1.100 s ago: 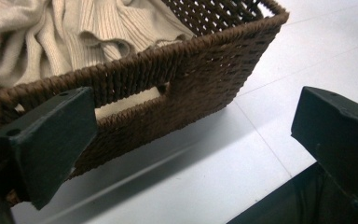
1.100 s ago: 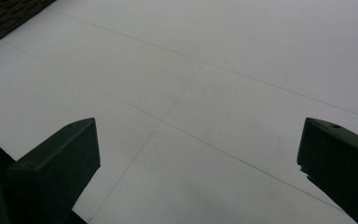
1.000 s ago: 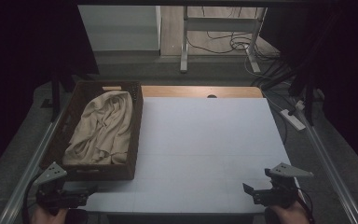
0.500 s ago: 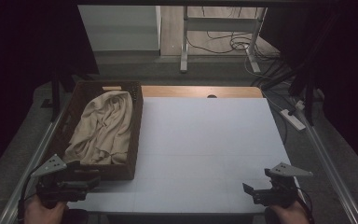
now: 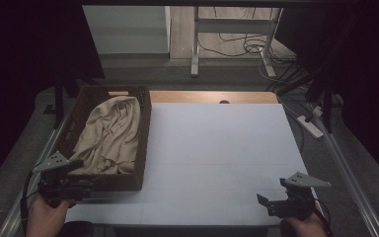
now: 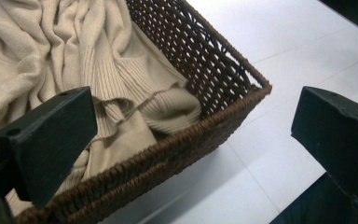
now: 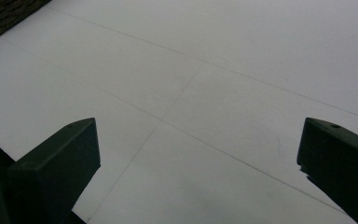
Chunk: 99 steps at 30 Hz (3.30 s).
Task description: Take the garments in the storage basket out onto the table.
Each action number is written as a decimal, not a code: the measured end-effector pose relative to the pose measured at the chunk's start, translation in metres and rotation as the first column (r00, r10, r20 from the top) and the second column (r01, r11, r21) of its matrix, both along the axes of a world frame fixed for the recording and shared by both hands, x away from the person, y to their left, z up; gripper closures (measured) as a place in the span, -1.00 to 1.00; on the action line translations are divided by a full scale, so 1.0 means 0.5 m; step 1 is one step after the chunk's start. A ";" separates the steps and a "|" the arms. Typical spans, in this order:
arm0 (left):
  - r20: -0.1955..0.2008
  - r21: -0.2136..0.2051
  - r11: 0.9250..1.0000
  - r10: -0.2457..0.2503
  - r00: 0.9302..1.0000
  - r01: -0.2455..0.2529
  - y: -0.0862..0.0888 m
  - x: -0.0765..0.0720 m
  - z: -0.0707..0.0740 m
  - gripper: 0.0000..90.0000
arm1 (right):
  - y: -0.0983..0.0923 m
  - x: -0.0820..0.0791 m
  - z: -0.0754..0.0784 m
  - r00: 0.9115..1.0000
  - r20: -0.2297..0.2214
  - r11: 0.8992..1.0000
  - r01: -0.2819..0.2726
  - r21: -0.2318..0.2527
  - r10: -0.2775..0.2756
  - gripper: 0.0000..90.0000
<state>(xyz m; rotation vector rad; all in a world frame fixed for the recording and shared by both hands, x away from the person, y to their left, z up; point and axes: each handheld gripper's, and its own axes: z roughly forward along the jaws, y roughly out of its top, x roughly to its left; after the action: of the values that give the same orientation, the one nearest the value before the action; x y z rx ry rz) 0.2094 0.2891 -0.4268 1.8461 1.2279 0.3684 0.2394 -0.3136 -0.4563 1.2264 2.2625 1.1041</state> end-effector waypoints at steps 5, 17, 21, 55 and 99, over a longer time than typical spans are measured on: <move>-0.029 0.031 1.000 0.003 1.000 -0.002 -0.004 0.022 0.004 -1.00 | 0.000 0.001 0.000 1.000 -0.003 1.000 0.000 0.002 0.000 -1.00; -0.085 0.044 0.999 0.022 0.996 -0.018 -0.008 0.095 0.006 -1.00 | 0.000 0.001 0.000 1.000 -0.005 1.000 -0.001 0.002 0.002 -1.00; -0.091 0.055 0.998 0.025 0.996 -0.020 -0.010 0.109 0.005 -1.00 | 0.000 0.001 0.000 1.000 -0.006 1.000 -0.001 0.005 0.001 -1.00; -0.206 0.126 0.992 0.040 0.978 -0.014 0.013 0.296 0.005 -1.00 | -0.002 0.004 -0.001 1.000 -0.015 1.000 -0.006 0.012 0.006 -1.00; -0.408 0.268 0.963 0.138 0.903 -0.026 0.019 0.473 -0.117 -1.00 | -0.004 0.005 -0.001 0.999 -0.025 0.999 -0.022 0.026 0.023 -1.00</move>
<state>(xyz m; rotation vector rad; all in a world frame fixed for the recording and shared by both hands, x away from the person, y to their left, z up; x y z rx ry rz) 0.4458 0.2988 -0.4852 2.1783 1.6191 0.1793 0.2421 -0.3156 -0.4571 1.2345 2.2927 1.1352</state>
